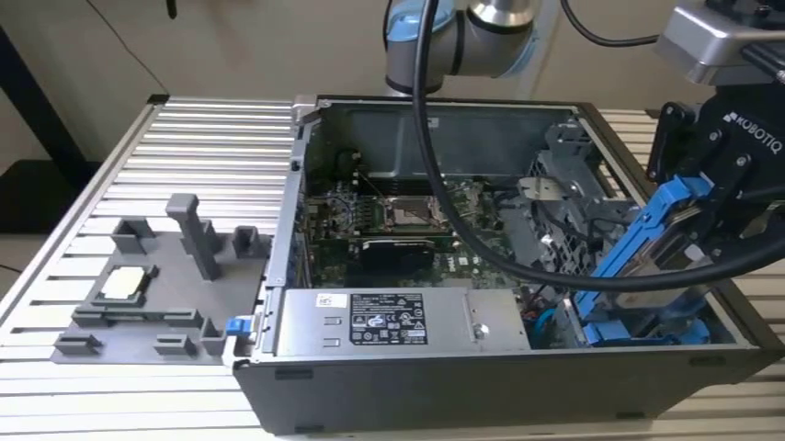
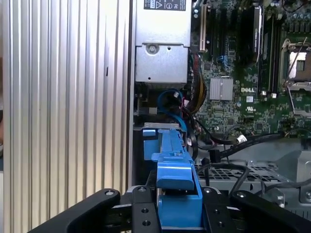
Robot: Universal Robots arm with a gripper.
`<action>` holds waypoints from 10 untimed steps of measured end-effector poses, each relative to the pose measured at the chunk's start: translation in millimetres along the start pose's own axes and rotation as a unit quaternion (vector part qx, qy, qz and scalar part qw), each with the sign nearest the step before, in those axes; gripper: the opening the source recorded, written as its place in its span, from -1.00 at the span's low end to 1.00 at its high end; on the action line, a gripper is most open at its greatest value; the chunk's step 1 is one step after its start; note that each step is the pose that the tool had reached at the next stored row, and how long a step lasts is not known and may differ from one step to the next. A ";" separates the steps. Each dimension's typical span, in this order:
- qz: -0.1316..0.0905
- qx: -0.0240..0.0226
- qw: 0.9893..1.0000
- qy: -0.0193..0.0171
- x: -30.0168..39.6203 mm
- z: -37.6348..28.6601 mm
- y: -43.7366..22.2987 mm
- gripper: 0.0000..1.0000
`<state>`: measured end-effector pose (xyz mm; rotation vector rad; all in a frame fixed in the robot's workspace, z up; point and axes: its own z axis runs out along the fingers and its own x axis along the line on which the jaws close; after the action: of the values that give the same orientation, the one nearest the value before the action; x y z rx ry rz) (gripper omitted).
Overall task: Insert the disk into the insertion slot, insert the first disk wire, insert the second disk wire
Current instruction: 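Insert the disk into the insertion slot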
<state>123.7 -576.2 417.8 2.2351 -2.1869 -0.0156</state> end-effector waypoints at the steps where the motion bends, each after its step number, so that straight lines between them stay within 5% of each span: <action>1: 0.000 0.000 1.000 0.000 -0.2 0.7 0.0 -0.35; 10: 0.000 0.002 1.000 0.000 -1.4 7.6 -1.3 -0.35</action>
<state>124.8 -574.9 410.2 2.2371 -2.1891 -0.0112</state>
